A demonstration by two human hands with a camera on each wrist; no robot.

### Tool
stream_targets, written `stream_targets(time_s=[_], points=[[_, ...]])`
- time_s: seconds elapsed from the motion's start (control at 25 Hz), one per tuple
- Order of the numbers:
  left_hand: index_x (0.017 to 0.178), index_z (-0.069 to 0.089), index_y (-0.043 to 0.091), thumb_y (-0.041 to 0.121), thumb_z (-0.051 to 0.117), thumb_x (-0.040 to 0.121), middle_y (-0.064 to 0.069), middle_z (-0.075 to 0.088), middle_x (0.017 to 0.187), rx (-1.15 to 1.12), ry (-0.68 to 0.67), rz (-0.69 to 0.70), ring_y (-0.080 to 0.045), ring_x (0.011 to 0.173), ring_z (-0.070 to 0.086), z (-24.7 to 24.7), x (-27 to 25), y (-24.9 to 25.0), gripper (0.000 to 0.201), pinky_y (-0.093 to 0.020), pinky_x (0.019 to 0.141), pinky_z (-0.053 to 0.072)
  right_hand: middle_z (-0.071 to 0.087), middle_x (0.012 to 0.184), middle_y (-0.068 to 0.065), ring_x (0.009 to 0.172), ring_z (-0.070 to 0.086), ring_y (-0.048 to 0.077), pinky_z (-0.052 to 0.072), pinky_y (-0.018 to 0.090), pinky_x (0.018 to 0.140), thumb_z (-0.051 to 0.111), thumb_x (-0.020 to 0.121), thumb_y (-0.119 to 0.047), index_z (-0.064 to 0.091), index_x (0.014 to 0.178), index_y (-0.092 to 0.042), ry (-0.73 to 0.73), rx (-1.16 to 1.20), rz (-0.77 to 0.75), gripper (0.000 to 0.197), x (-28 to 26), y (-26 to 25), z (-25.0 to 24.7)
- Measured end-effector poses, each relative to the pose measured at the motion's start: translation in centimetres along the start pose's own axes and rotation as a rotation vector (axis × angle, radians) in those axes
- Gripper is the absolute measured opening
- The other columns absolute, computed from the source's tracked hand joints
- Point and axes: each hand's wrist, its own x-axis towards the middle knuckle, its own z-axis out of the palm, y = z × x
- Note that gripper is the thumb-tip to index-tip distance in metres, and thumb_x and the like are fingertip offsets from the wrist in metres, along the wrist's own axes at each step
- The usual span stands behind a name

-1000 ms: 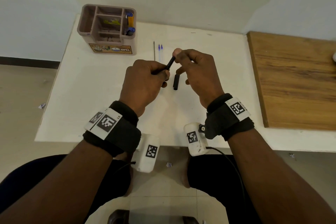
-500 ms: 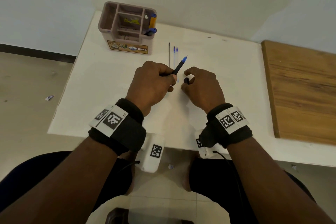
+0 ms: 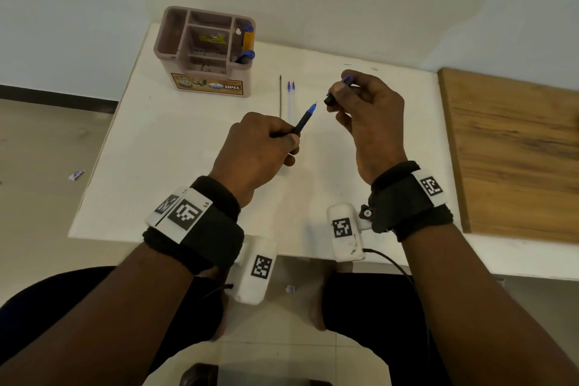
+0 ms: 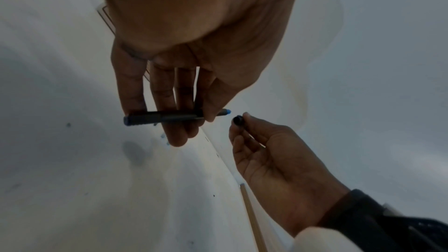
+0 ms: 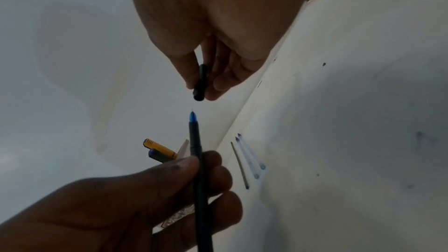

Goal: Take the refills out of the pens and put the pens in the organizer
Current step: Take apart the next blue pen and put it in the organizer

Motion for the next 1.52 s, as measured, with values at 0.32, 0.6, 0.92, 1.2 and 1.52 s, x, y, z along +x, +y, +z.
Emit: stream_targets(time_s=[0.32, 0.6, 0.92, 1.2, 1.52], points=[[0.118, 0.074, 0.011, 0.023, 0.060, 0.101, -0.004, 0.077, 0.099, 0.013, -0.022, 0.055, -0.018, 0.087, 0.076, 2.1, 0.0, 1.1, 0.025, -0.038, 0.095, 0.057, 0.079, 0.096, 0.005, 0.081, 0.077, 0.014, 0.058, 0.021, 0.072, 0.072, 0.096, -0.016, 0.069, 0.123, -0.016, -0.085, -0.167, -0.104, 0.027, -0.4, 0.2, -0.9], [0.121, 0.073, 0.017, 0.027, 0.060, 0.102, -0.002, 0.077, 0.096, -0.020, 0.039, 0.131, -0.018, 0.077, 0.077, 3.4, 0.0, 1.0, 0.026, -0.033, 0.088, 0.059, 0.078, 0.095, 0.004, 0.089, 0.077, 0.018, 0.061, 0.045, 0.093, 0.068, 0.097, -0.020, 0.067, 0.124, -0.025, -0.092, -0.211, -0.115, 0.027, -1.0, 1.4, -0.5], [0.117, 0.075, 0.018, 0.027, 0.059, 0.102, -0.001, 0.076, 0.093, -0.009, 0.087, 0.141, -0.017, 0.073, 0.076, 3.6, 0.3, 0.3, 0.023, -0.034, 0.080, 0.059, 0.079, 0.087, 0.004, 0.086, 0.077, 0.018, 0.060, 0.048, 0.093, 0.069, 0.096, -0.017, 0.066, 0.126, -0.020, -0.087, -0.196, -0.093, 0.030, -1.2, 1.4, -0.2], [0.113, 0.075, 0.017, 0.026, 0.056, 0.103, 0.002, 0.076, 0.095, 0.033, 0.137, 0.163, -0.009, 0.073, 0.076, 2.4, 0.7, 0.2, 0.023, -0.025, 0.067, 0.054, 0.074, 0.093, -0.001, 0.076, 0.068, -0.007, 0.049, 0.005, 0.070, 0.065, 0.100, -0.014, 0.055, 0.145, -0.023, -0.164, -0.308, -0.167, 0.047, -1.6, 0.9, 1.7], [0.118, 0.070, 0.015, 0.033, 0.046, 0.107, 0.003, 0.068, 0.103, 0.126, 0.301, 0.166, -0.010, 0.085, 0.057, -2.6, -0.7, 0.1, 0.032, -0.004, 0.063, 0.040, 0.077, 0.097, -0.005, 0.096, 0.073, 0.006, 0.057, 0.029, 0.096, 0.071, 0.096, -0.016, 0.060, 0.134, -0.034, 0.014, -0.254, -0.387, 0.043, -3.8, -2.4, 4.5]])
